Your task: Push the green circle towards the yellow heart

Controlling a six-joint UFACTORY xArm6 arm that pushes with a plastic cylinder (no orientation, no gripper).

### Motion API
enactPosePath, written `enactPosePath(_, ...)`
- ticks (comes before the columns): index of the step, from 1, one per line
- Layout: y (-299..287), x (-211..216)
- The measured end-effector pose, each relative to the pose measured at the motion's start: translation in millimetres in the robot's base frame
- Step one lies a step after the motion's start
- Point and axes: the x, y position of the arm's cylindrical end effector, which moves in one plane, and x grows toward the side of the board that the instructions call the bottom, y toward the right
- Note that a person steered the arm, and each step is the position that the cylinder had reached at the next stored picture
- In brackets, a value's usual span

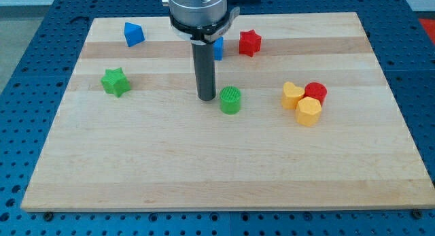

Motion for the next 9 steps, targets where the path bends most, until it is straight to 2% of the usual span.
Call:
enactPosePath(4,9,0)
enactPosePath(6,35,0)
enactPosePath(9,32,15)
